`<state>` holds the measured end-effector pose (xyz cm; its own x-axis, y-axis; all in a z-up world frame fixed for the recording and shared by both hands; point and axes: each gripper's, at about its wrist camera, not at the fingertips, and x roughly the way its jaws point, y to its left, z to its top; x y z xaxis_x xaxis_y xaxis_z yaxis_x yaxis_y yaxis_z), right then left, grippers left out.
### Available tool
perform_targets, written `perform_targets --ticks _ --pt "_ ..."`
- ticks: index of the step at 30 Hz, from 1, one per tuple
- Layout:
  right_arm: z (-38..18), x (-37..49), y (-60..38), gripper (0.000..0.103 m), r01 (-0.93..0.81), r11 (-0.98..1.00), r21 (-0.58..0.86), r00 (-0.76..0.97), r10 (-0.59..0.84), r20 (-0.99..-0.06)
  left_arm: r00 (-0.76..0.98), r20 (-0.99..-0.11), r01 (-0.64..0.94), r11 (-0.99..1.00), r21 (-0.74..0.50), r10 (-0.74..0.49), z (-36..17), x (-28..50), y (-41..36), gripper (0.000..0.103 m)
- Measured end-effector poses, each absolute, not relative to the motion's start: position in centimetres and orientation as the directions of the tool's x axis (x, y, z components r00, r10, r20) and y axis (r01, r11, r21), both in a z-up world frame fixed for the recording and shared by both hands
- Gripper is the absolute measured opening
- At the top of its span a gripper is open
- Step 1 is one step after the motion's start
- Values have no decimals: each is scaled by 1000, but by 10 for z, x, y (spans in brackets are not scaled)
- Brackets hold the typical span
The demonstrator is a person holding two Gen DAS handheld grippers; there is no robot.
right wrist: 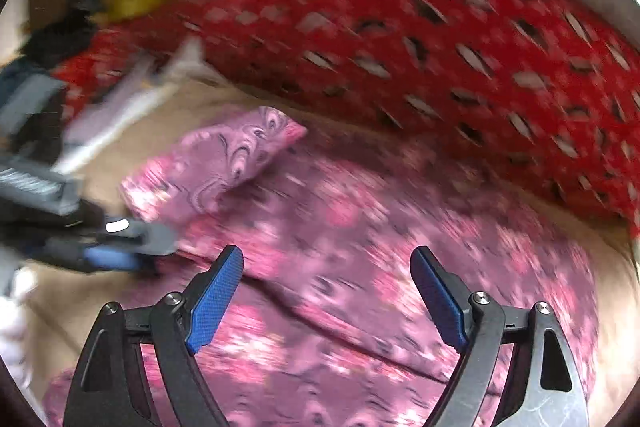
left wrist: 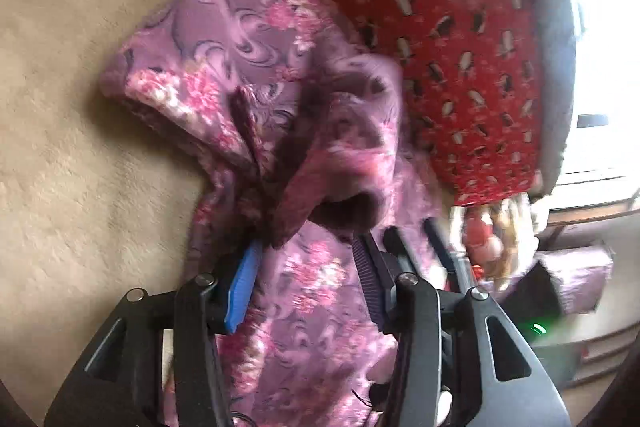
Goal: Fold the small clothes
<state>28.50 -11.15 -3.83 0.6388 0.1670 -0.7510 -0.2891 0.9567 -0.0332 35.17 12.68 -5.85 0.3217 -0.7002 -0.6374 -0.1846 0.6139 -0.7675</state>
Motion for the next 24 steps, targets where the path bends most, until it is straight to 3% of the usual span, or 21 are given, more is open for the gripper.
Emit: perform_targets --ticks 2,4,8,11,13,14,15,18,24 --pt "-40 284 -125 85 -272 962 9 622 183 -762 405 -564 -162 551 -819 -720 -45 344 145 44" --pt "-31 279 -126 86 -301 953 38 636 230 -737 469 -549 -166 541 -824 -692 -35 340 161 47" --pt "-16 280 -105 87 -382 919 97 634 337 -696 491 -601 -244 562 -790 -631 -39 353 186 51" --pt "-27 287 -79 87 -411 909 69 616 333 -714 456 -640 -291 576 -764 -618 -52 363 186 51" --pt "-40 293 -64 78 -414 910 8 601 281 -748 437 -659 -314 583 -749 -612 -59 367 182 51" --pt "-45 297 -61 40 -419 908 -9 589 265 -763 433 -662 -314 585 -747 -612 -61 366 182 51" --pt "-49 301 -64 13 -433 901 29 562 294 -773 426 -671 -314 597 -739 -607 -63 368 176 51" --pt "-44 300 -97 13 -370 908 197 558 387 -734 413 -683 -307 614 -727 -602 -67 366 166 51" --pt "-50 288 -221 13 -85 854 513 618 449 -646 407 -709 -286 656 -698 -576 -65 362 143 51"
